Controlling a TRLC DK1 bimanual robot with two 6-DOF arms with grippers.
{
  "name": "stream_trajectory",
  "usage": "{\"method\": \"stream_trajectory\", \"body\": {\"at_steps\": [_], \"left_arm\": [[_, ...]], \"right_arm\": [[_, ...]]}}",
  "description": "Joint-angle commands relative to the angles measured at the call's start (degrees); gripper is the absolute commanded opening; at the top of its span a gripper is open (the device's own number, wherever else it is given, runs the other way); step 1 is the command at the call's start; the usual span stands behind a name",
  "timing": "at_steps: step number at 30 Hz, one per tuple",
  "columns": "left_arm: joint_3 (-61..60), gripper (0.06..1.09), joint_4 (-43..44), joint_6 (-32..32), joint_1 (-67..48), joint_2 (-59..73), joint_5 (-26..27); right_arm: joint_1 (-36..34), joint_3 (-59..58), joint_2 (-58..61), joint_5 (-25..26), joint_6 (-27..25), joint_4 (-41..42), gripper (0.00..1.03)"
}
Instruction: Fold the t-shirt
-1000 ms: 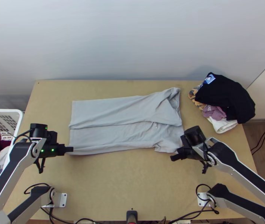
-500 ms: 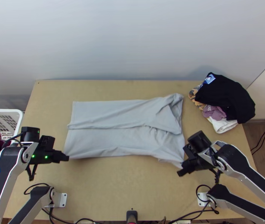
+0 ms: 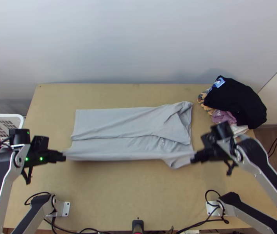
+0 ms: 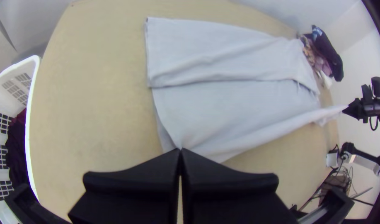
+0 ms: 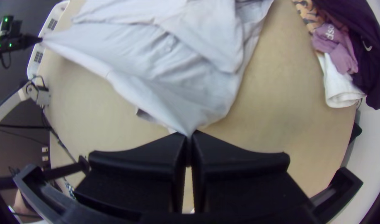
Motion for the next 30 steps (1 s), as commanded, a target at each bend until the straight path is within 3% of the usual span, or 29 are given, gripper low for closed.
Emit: {"method": "stream_trajectory", "body": {"at_steps": [1,7,15,24,30], "left_arm": [[5.03,0.10,9.47,-6.61,1.76,9.51,-0.08],[9.43,0.10,19.22,-13.46,0.62,21.02,-0.08],[19.10,0.10,29.15,-19.17,-2.90,36.31,-2.80],[32.54,0.10,32.41,-21.63,-5.36,51.96,-5.79],[37.90,0.10,33.72,-21.55,-5.36,59.08,-7.11]], "right_arm": [[-10.81,8.19,11.29,-0.24,-0.35,10.75,0.03],[-11.51,15.57,24.21,-0.24,3.96,19.10,0.03],[-12.31,29.28,40.83,-0.15,7.91,22.17,0.03],[-12.92,43.43,54.10,1.16,9.67,22.17,0.03],[-13.18,46.86,59.55,1.69,9.76,22.17,0.03]]}}
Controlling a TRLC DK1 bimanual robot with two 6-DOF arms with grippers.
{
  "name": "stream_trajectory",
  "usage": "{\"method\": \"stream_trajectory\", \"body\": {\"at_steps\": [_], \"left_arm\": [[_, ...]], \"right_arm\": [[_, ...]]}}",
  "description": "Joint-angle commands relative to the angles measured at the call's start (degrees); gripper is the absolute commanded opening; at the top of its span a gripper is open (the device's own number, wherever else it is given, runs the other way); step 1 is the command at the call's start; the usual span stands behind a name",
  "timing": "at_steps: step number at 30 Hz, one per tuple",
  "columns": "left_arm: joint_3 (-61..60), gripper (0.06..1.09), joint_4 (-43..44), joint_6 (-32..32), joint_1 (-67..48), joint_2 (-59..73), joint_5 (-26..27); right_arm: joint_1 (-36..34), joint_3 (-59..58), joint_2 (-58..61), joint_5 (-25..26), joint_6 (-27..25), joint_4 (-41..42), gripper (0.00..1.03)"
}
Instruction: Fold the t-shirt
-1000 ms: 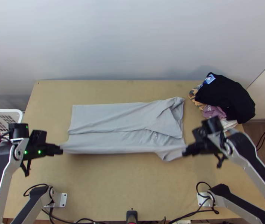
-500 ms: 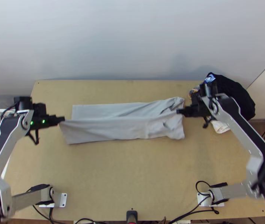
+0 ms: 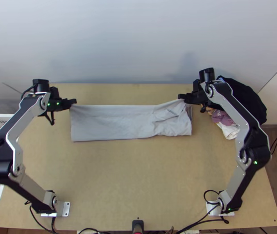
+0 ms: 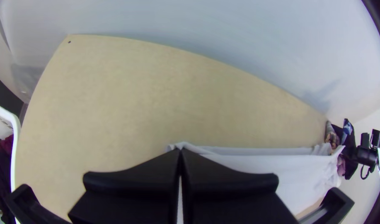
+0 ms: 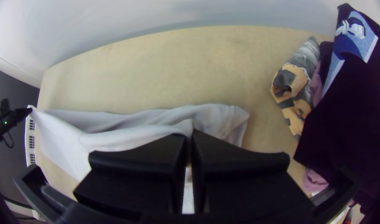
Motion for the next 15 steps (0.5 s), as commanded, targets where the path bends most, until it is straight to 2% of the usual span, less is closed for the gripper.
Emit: {"method": "stream_trajectory", "body": {"at_steps": [1,7,8,9,10,12,13,15], "left_arm": [[7.07,0.10,2.32,-0.54,-0.57,9.47,-1.60],[8.21,0.10,4.78,-0.54,-0.75,13.16,-2.13],[8.47,0.11,4.78,-0.54,-0.83,13.69,-2.13],[8.74,0.20,4.78,-0.54,-0.83,14.04,-2.13],[8.82,0.32,4.78,-0.63,-0.83,14.21,-2.13],[8.82,0.59,4.78,-0.98,-1.10,14.21,-2.13],[8.82,0.67,4.69,-0.98,-1.10,14.13,-2.21],[8.82,0.78,4.43,-2.12,-1.10,13.69,-2.13]], "right_arm": [[-0.40,5.57,7.64,0.86,0.42,0.25,0.03],[-0.66,5.40,9.92,0.86,0.42,0.25,0.03],[-0.66,5.31,9.92,0.86,0.16,0.25,0.03],[-0.57,5.22,9.92,0.86,-0.28,0.34,0.04],[-0.57,5.22,9.84,0.86,-0.37,0.34,0.10],[-0.66,4.96,9.22,0.69,0.16,0.43,0.37],[-1.01,4.96,8.87,0.42,0.78,0.51,0.53],[-1.45,4.70,8.08,-2.39,2.18,0.60,0.78]]}}
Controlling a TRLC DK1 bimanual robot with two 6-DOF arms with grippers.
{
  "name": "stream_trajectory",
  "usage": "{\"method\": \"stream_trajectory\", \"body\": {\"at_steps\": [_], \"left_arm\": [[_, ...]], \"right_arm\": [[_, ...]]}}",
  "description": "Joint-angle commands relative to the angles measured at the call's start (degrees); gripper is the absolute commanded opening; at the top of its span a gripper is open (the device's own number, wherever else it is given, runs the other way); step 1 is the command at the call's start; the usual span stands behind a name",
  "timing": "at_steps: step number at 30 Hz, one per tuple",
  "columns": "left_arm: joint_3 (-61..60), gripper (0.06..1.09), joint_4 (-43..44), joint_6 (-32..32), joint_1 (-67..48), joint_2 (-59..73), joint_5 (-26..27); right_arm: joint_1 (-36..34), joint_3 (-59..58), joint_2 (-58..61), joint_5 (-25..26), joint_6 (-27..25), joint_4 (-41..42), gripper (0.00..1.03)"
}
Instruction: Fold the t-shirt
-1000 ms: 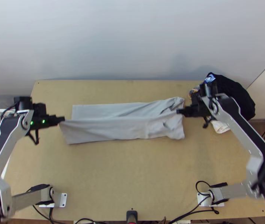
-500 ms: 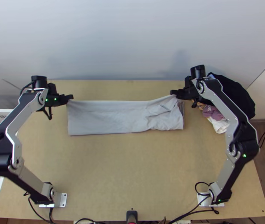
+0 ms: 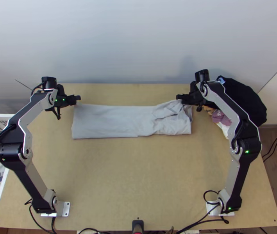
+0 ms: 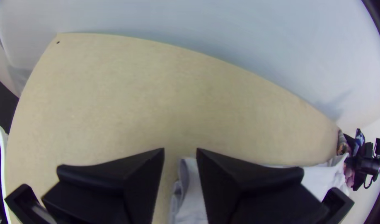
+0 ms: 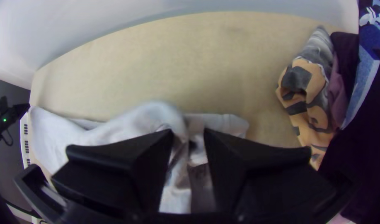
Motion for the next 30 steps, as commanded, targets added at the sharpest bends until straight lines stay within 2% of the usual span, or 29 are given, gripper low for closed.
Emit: {"method": "stream_trajectory", "body": {"at_steps": [1,2,4,5,8,15,24,30], "left_arm": [[0.87,0.83,0.03,-1.80,-0.29,0.90,-0.07],[0.87,0.91,-0.14,-2.24,-0.29,0.46,-0.16],[1.13,1.02,-1.46,-2.85,-0.20,-0.24,-0.16],[1.31,1.03,-2.25,-2.77,-0.03,-0.86,-0.16],[-0.28,1.03,-4.36,-1.01,0.59,-3.94,-0.07],[-12.67,1.03,-4.36,5.23,2.35,-11.14,0.28],[-19.26,1.03,-5.06,4.44,-2.22,-12.99,0.37],[-19.52,1.03,-5.85,3.03,-5.04,-11.58,0.28]], "right_arm": [[-0.86,-0.16,-0.84,-3.92,3.04,0.27,0.91],[-0.86,-0.33,-1.46,-4.36,3.83,0.27,0.99],[-0.42,-0.95,-3.39,-4.98,4.01,0.27,0.99],[0.02,-1.21,-4.53,-5.07,4.10,0.27,0.99],[1.95,-2.09,-8.58,-5.24,4.18,0.27,0.99],[9.07,-1.91,-15.17,-5.24,4.36,0.27,0.99],[20.41,-2.44,-13.59,-5.15,4.18,0.36,0.99],[22.95,-0.60,-10.25,-5.07,4.18,0.45,0.99]]}}
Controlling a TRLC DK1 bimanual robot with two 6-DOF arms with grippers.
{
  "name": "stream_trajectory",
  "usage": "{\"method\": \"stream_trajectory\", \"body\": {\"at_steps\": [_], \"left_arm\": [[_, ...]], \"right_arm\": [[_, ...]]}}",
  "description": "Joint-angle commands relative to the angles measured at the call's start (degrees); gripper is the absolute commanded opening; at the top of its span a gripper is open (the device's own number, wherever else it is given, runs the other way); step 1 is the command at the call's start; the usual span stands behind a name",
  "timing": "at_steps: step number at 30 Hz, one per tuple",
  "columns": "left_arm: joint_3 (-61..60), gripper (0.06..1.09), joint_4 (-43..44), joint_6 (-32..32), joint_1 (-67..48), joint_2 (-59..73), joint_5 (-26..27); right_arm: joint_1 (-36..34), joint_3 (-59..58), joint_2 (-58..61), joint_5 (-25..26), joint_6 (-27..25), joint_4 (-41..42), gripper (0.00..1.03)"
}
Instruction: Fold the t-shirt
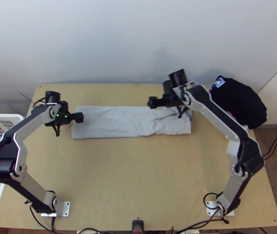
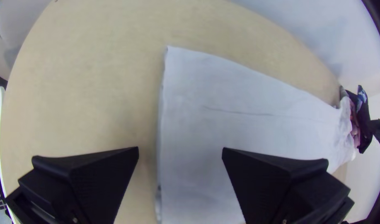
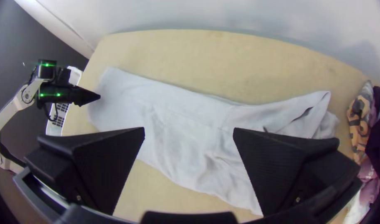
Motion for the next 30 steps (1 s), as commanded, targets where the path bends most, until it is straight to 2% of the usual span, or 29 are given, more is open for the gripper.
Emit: {"method": "stream_trajectory", "body": {"at_steps": [1,5,7,10,12,15,18,30], "left_arm": [[-1.84,1.03,-0.70,-0.94,-3.07,0.75,-0.05],[-1.49,1.03,-1.05,-0.94,-3.68,2.33,-0.14],[-1.40,0.97,-1.14,-1.38,-4.21,3.12,-0.22],[-1.40,0.94,-1.31,-1.56,-5.53,4.09,-0.84],[-1.58,0.79,-1.22,-1.65,-6.50,4.17,-1.81],[-1.40,0.41,-0.35,-1.56,-7.64,3.47,-3.48],[-1.23,0.09,0.71,-1.38,-8.61,1.80,-3.48],[3.70,0.10,-4.39,-4.63,-9.66,-6.20,-2.95]], "right_arm": [[4.29,1.59,2.85,0.22,-0.10,0.06,0.99],[4.99,2.73,3.81,0.22,-0.01,0.06,0.99],[5.61,3.17,4.34,0.22,0.16,0.06,0.99],[6.66,3.52,5.48,0.22,0.25,0.06,0.99],[7.37,3.44,6.63,0.22,0.16,-0.03,0.99],[8.24,3.35,8.65,0.22,0.34,0.06,0.99],[8.86,3.35,11.55,0.13,0.51,0.06,0.99],[9.04,3.52,21.48,0.22,3.06,5.77,0.99]]}}
